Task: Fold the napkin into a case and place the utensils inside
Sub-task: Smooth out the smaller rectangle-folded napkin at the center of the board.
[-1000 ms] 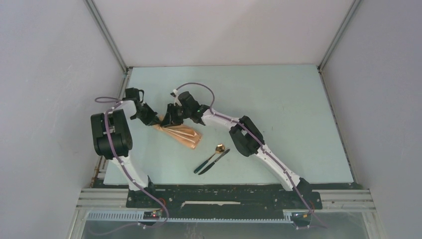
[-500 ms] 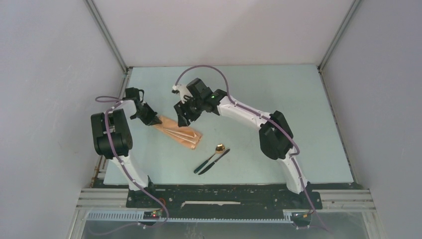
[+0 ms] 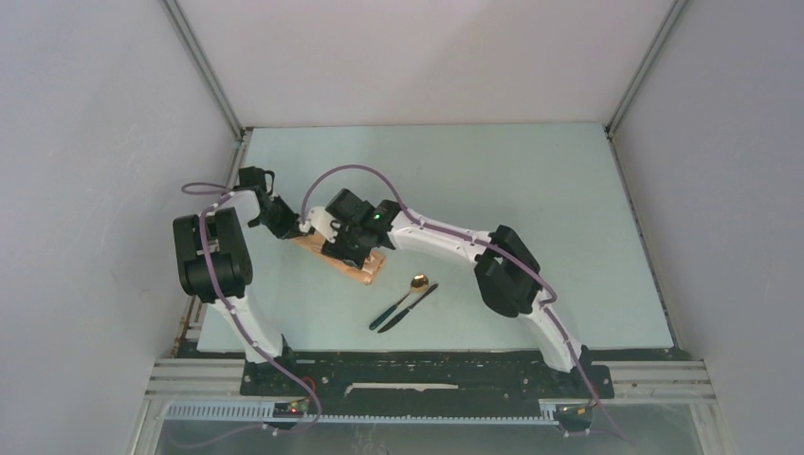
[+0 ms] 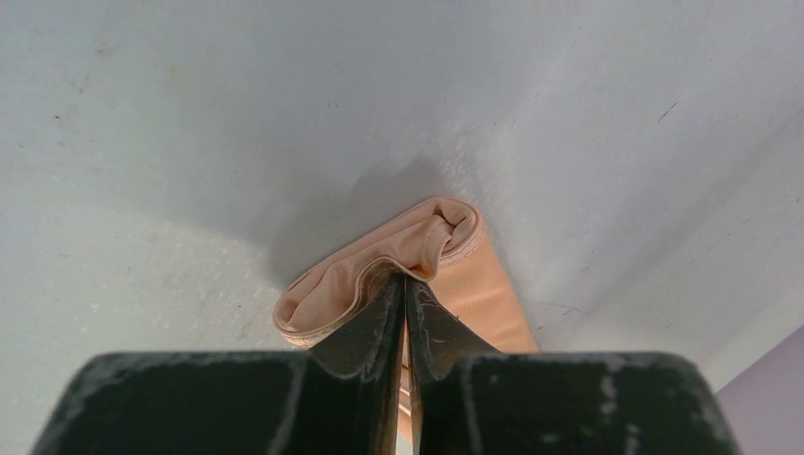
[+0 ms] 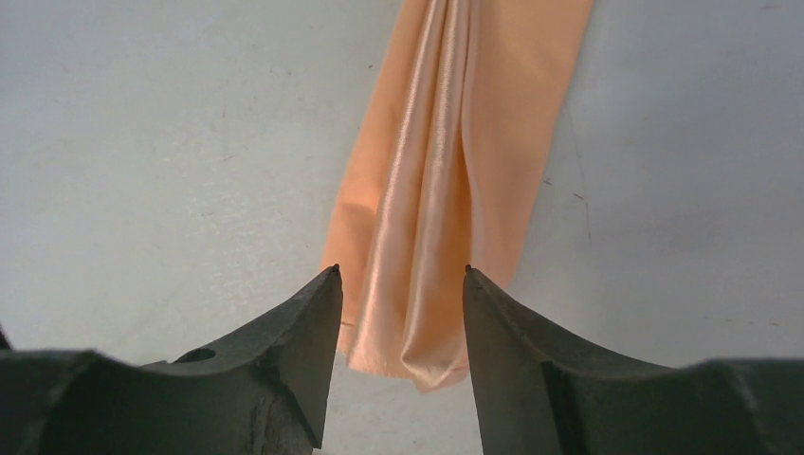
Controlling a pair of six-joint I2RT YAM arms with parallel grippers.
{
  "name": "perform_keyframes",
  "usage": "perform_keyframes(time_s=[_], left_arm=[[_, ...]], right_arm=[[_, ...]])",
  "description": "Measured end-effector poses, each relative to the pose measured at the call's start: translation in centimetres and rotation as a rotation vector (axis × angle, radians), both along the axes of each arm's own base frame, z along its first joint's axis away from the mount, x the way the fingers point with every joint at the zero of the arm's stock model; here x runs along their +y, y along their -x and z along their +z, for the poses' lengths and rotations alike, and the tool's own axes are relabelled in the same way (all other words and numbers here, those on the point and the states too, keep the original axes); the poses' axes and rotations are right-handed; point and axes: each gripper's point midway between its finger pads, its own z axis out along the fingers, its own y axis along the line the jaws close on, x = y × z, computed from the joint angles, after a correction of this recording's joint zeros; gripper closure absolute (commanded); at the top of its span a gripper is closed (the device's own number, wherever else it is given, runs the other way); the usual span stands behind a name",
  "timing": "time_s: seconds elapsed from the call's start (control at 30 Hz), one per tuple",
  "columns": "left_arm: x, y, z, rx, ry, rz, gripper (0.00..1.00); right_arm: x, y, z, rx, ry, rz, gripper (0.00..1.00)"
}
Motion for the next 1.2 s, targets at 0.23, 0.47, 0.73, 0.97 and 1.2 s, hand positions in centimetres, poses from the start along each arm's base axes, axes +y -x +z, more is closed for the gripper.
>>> perform_keyframes(time_s=[0.23,0.47,0.73,0.97,1.2], left_arm=[[0.0,0.0,0.0,-0.001,0.001,-0.002,0.85],[0.0,0.0,0.0,-0.001,0.002,-0.003,0.85],[0.0,0.0,0.0,-0.001,0.002,-0.003,0.85],[0.0,0.0,0.0,-0.001,0.002,-0.003,0.85],[-0.1,0.0,0.0,0.000,0.003,-0.005,0.85]], right_arm=[[-0.2,-0.3,-3.5,-0.070,0.117,0.009,0.49],[-0.3,-1.6,-3.4,-0.158,0.138,-0.017,0.47],[-0.3,-0.7,-2.7,-0.129,0.110,0.002,0.40],[0.3,-1.5,1.3,-0.142,0.025,-0.018,0.35],[0.5,-1.7,1.6,-0.127,0.010,-0.008,0.33]])
